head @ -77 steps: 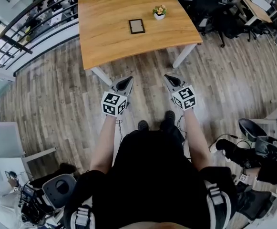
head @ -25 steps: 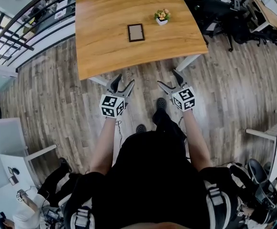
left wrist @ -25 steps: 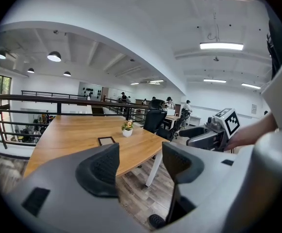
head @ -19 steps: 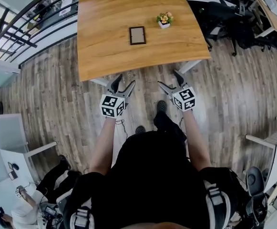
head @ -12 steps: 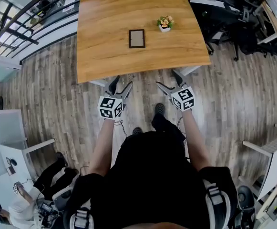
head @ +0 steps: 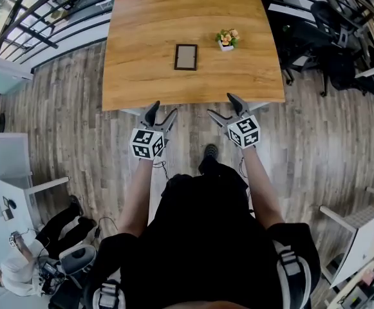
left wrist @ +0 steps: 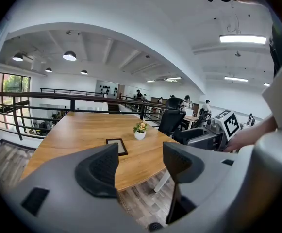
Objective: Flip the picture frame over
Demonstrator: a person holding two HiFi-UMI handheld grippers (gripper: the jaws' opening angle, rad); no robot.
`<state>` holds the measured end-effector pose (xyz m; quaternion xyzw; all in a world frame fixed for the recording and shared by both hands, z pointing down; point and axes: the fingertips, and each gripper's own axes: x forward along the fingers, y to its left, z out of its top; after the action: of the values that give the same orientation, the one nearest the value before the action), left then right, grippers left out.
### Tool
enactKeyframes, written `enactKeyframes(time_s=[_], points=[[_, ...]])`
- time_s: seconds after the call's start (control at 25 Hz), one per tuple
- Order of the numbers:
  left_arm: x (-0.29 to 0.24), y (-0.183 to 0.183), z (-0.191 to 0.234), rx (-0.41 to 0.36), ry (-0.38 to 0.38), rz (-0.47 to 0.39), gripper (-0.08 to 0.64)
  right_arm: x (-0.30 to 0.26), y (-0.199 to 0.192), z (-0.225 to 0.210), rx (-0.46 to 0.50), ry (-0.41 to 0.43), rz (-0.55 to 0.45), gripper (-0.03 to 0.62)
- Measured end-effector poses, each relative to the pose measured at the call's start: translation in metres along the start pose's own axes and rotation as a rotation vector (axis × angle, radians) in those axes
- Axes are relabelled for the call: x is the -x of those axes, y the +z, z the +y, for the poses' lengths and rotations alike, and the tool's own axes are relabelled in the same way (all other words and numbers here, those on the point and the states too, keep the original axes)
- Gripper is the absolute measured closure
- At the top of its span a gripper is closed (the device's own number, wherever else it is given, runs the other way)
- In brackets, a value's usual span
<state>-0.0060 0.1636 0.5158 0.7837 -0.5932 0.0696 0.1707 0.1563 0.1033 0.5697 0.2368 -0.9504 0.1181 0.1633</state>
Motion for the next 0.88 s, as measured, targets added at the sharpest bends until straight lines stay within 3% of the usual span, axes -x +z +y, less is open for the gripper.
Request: enactKeyframes(time_s=[0.32, 0.48, 0.64, 0.88], points=[[-0.023, 0.005, -0.008, 0.002, 0.043, -0.001, 0.270, -0.014, 0.007, -0.011, -0.010, 0.070, -0.025, 0.189], [-0.021, 0.008, -0.005, -0.012, 0.102, -0.015, 0.272, -0.015, 0.003, -0.012, -0.009, 0.095, -0.015, 0.190], [-0.020, 0.014, 0.004, -0.019, 0.157, -0.032, 0.272, -0.018, 0.002, -0.019, -0.009, 0.099, -0.009, 0.192], [-0.028, 0.009, 0.019, 0.010, 0.172, -0.016, 0.272, -0.031, 0.007, -0.026, -0.009, 0.102, -0.002, 0.195]])
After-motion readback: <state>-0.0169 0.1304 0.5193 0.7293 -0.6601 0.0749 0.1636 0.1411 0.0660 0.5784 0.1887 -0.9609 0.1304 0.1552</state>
